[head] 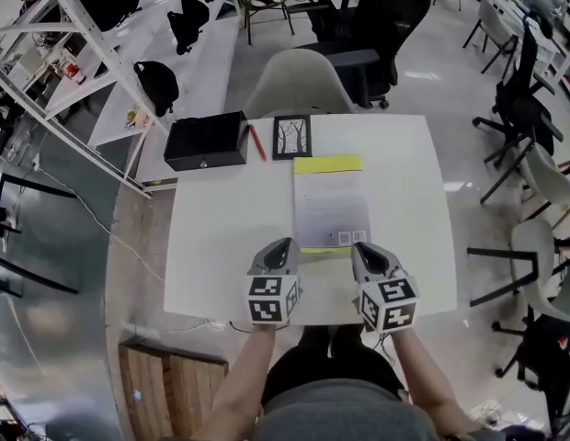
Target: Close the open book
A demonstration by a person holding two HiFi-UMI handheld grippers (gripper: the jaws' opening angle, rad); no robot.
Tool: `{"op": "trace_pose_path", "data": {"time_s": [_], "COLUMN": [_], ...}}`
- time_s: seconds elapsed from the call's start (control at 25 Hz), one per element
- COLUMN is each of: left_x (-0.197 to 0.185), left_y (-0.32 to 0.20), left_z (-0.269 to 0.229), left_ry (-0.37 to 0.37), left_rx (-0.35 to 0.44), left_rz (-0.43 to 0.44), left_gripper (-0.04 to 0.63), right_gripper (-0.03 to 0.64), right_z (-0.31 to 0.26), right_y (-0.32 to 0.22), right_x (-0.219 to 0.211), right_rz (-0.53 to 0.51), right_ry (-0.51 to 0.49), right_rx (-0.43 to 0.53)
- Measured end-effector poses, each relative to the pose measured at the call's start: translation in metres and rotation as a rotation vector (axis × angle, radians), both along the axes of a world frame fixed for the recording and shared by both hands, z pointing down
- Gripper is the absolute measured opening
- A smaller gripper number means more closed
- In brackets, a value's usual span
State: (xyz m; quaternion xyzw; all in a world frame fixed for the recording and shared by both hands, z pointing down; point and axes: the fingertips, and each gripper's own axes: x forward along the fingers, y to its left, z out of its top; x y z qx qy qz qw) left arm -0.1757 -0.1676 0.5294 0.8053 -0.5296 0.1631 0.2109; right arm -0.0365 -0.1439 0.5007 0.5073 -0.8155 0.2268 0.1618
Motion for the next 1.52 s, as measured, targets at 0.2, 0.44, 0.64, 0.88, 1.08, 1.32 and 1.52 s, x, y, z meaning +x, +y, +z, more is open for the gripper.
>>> {"op": "trace_pose_path", "data": {"time_s": [0.2,0.44,0.64,0.88,1.08,1.32,1.52], "left_x": [0.006,0.018,0.028,0.036,0.038,0.04,0.042], "left_y": [0.002,0.006,0.007,0.009,0.01,0.011,0.01], "left_z": [-0.008,-0.018,-0.033,-0.043,-0.045,-0.049,-0.052], "left_ry": [-0.006,-0.004,0.001,0.004,0.002,-0.001,0.0], "left_rx": [0.015,0.034,0.067,0.093,0.096,0.104,0.113], "left_rz": [0.0,0.012,0.02,0.021,0.019,0.014,0.009], "left_gripper": [0.006,0.006,0.006,0.006,0.006,0.006,0.006], "right_gripper": [0.017,0.006,0.005,0.005,0.003,0.003,0.003], "right_z": [-0.015,-0.029,-0.039,-0.047,-0.053,-0.057,-0.058], "right_y": [0.002,0.005,0.008,0.01,0.013,0.012,0.012], "right_x": [0.016,0.038,0.058,0.074,0.082,0.093,0.099], "right_rz": [0.035,0.089,0.117,0.139,0.145,0.16,0.171], "right_ry": [-0.011,-0.032,-0.047,-0.061,-0.071,-0.062,-0.068], "right_rx": [0.039,0.073,0.105,0.137,0.16,0.188,0.194]}}
